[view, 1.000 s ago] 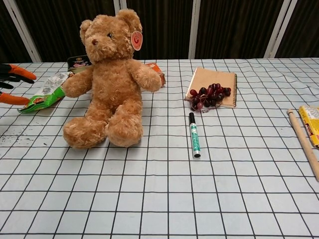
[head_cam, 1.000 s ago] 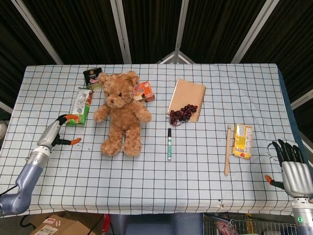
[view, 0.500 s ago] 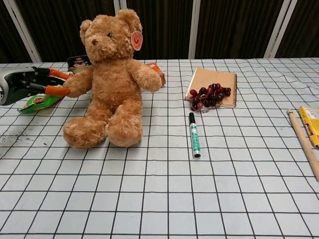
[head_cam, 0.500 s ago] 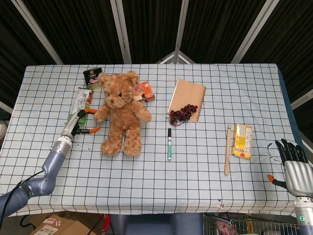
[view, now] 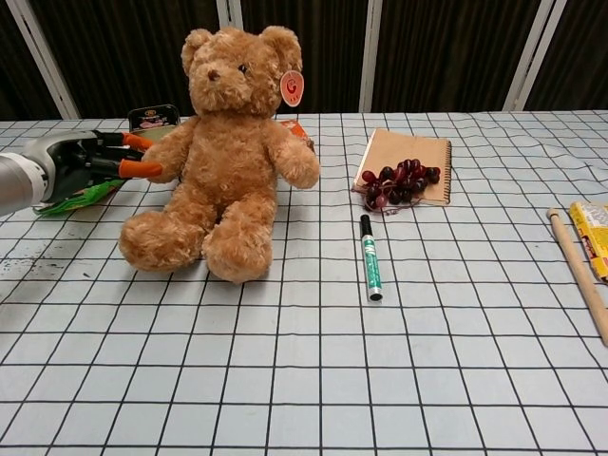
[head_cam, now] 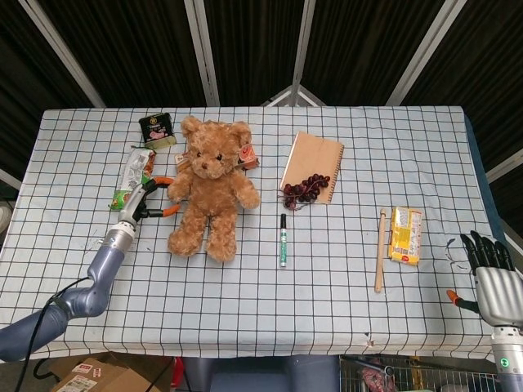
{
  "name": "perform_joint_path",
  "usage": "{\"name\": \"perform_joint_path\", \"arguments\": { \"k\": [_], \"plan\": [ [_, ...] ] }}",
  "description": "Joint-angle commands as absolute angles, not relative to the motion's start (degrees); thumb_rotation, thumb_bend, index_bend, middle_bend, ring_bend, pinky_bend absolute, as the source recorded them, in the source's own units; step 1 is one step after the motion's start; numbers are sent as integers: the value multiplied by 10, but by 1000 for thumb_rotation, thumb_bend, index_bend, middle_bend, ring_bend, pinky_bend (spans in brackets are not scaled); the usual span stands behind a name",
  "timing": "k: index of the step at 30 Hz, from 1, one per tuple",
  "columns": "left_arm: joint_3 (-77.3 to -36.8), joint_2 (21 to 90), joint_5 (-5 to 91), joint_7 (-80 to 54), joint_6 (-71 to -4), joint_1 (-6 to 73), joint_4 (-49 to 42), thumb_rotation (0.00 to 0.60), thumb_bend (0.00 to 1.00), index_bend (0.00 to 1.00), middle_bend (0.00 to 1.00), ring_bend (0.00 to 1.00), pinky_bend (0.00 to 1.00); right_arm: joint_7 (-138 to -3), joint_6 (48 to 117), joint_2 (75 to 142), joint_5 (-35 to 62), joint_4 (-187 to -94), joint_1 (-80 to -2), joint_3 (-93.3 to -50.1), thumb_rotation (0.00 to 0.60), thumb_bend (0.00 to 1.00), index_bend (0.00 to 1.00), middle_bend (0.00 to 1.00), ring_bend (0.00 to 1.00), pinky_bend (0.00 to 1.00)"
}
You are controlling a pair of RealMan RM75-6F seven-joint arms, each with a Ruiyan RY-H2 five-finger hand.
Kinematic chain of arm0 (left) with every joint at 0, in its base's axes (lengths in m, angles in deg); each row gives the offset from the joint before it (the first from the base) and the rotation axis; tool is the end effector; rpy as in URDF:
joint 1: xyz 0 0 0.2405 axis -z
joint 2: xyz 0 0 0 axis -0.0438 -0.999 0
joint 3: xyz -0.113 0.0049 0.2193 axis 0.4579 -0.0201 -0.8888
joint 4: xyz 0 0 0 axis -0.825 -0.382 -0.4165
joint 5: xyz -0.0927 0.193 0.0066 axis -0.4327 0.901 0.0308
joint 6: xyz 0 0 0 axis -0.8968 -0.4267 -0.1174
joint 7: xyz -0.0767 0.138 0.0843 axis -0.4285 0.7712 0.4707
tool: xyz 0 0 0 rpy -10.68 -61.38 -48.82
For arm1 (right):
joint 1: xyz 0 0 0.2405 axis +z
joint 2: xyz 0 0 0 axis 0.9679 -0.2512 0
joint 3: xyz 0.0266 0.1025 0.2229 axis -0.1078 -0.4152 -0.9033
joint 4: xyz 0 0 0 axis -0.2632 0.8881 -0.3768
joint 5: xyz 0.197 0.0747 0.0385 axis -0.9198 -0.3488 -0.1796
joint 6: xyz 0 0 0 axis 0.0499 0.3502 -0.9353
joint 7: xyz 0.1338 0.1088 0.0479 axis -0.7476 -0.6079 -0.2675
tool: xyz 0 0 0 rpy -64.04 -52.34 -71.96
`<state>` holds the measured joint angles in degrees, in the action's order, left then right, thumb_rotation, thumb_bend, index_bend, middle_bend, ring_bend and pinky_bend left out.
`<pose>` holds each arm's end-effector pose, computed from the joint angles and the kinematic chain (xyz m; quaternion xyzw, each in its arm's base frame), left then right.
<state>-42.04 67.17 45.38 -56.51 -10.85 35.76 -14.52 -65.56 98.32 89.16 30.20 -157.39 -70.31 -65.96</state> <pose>-0.2205 0.4331 -0.0221 -0.3809 -0.7293 -0.4981 0.2737 -0.3286 -0.2224 0.1526 0.5873 -0.4056 0.3302 0.6177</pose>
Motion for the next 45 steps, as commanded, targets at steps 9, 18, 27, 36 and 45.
{"name": "perform_joint_path", "arguments": {
  "k": [9,18,27,36,45],
  "plan": [
    [-413,701,455,-577,-151,356,-173,600,436,357,429,31,0,-666,981,892,305,-1573,-702,-659,600,171,25,0,0,0],
    [-379,742,391,-502,-235,349,-182,600,610,449,590,178,37,-675,985,889,309,-1574,-704,-658,600,171,25,0,0,0],
    [-395,736,378,-439,-236,345,-156,600,598,448,580,179,37,-675,987,890,309,-1576,-704,-658,600,171,24,0,0,0],
    [-391,740,396,-430,-263,347,-141,600,593,448,577,179,37,-680,988,886,310,-1578,-706,-657,600,171,24,0,0,0],
    [-407,767,401,-403,-263,354,-197,600,592,445,576,179,37,-682,990,885,313,-1579,-707,-657,600,171,24,0,0,0]
  ]
}}
